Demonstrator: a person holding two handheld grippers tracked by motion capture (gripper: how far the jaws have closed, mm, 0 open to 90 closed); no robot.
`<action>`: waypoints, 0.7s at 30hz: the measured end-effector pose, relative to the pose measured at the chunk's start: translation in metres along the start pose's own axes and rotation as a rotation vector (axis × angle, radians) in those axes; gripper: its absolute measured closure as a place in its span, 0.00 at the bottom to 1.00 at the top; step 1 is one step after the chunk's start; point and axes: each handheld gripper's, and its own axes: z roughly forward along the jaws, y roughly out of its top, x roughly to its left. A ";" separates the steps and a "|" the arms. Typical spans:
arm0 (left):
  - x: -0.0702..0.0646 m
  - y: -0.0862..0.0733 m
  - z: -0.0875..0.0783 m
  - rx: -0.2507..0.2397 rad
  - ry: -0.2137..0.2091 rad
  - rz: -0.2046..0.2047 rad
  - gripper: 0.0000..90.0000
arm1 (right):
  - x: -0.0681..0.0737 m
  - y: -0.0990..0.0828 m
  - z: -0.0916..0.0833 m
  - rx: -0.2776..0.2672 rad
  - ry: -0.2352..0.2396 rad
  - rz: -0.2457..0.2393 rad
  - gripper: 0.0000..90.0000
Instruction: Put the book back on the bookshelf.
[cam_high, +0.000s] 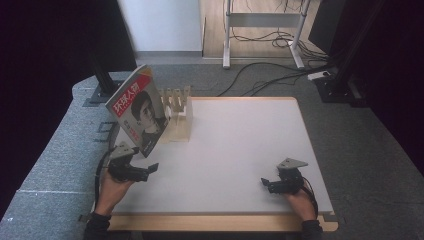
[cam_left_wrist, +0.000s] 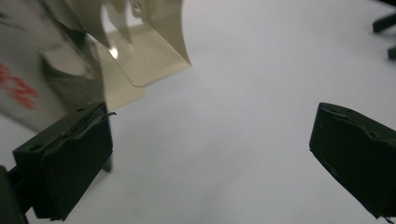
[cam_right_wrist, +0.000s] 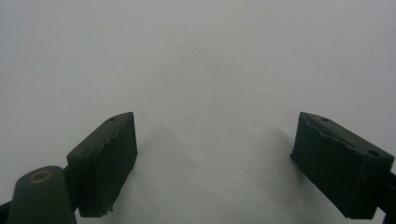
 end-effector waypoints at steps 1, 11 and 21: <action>-0.003 -0.001 0.005 0.010 -0.008 0.012 0.00 | 0.000 0.000 0.000 -0.001 -0.002 0.000 0.15; -0.026 -0.005 0.037 0.034 -0.073 0.048 0.00 | 0.000 0.000 0.000 -0.002 -0.002 0.003 0.15; -0.037 -0.021 0.066 0.082 -0.115 0.055 0.00 | 0.000 0.000 0.000 -0.003 -0.002 0.003 0.15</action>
